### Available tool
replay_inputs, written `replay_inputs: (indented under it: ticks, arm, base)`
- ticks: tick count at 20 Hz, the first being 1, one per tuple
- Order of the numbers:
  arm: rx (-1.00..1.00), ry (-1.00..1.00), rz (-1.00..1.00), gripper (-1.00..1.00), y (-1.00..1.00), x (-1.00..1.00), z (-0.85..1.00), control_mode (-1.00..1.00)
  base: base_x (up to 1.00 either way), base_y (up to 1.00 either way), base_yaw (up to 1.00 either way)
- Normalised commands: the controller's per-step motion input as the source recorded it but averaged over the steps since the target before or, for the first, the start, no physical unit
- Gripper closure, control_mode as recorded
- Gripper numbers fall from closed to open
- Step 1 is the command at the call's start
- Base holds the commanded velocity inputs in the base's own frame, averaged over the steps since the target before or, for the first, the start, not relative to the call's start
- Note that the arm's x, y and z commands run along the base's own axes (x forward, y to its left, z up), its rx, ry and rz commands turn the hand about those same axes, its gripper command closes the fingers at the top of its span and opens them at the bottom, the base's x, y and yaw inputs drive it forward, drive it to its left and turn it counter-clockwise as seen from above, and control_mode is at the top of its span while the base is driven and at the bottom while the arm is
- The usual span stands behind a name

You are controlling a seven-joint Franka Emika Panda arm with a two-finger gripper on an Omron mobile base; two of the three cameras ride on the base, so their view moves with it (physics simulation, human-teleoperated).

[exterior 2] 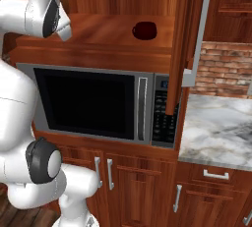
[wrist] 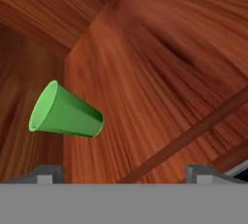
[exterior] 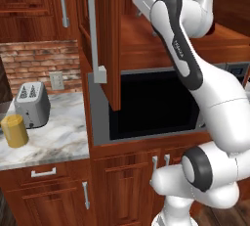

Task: There is a tray on the dining counter. Grab the cup, mug, and pitcher and place them on the tray. The pitcher may be placed next to the tray if it cannot fit the tray.

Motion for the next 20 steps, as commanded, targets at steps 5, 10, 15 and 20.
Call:
replay_inputs:
  ticks: [5,10,15,20]
  arm:
    - [0.00,0.00,0.00,-1.00,0.12,0.36,0.05,-1.00]
    - [0.00,0.00,0.00,-1.00,0.03,0.40,0.03,-1.00]
    - [0.00,0.00,0.00,-1.00,0.13,0.32,0.04,-1.00]
    - [0.00,0.00,0.01,-1.00,0.20,0.28,0.00,-1.00]
  base:
    - [0.00,0.00,0.00]
    - [0.00,0.00,0.00]
    - [0.00,0.00,0.00]
    - [0.00,0.00,0.00]
